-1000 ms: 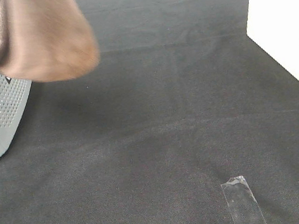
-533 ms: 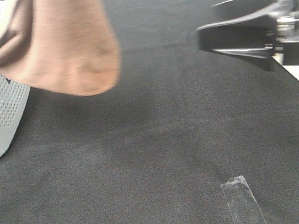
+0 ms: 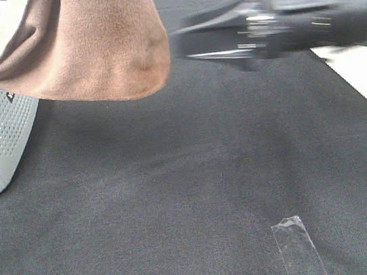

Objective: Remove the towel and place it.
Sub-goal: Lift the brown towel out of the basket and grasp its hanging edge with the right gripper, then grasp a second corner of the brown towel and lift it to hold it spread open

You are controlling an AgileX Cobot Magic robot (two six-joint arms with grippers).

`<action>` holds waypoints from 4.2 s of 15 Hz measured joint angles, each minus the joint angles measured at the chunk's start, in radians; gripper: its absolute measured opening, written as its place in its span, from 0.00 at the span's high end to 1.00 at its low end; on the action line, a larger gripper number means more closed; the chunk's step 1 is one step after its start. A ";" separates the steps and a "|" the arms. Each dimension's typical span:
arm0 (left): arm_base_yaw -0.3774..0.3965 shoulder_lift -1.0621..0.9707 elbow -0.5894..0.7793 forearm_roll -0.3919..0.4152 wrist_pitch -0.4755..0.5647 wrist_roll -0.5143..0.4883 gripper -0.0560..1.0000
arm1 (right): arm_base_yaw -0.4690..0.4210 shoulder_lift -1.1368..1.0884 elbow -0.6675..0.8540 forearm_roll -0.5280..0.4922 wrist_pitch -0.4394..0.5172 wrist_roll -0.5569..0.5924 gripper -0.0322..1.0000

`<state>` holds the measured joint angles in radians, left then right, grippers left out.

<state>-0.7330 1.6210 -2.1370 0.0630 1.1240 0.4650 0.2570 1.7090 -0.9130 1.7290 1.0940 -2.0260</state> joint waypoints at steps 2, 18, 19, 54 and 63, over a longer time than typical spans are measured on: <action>0.000 0.000 0.000 0.000 -0.002 0.000 0.95 | 0.060 0.001 -0.032 -0.002 -0.007 0.001 0.23; 0.000 0.000 0.001 0.023 0.072 -0.014 0.95 | 0.162 0.001 -0.043 -0.024 -0.174 0.264 0.96; 0.000 0.000 0.002 0.047 0.086 -0.035 0.95 | 0.162 -0.002 -0.043 -0.039 -0.205 0.332 0.96; 0.352 0.380 0.013 0.236 -1.277 -0.078 0.95 | 0.087 0.153 -1.077 -2.650 -0.915 2.503 0.96; 0.437 0.492 0.012 0.237 -1.616 -0.139 0.95 | 0.020 0.326 -1.254 -2.611 -1.126 2.561 0.96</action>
<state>-0.2960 2.1130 -2.1250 0.3000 -0.4920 0.3260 0.2770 2.0350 -2.1670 -0.8820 -0.0320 0.5350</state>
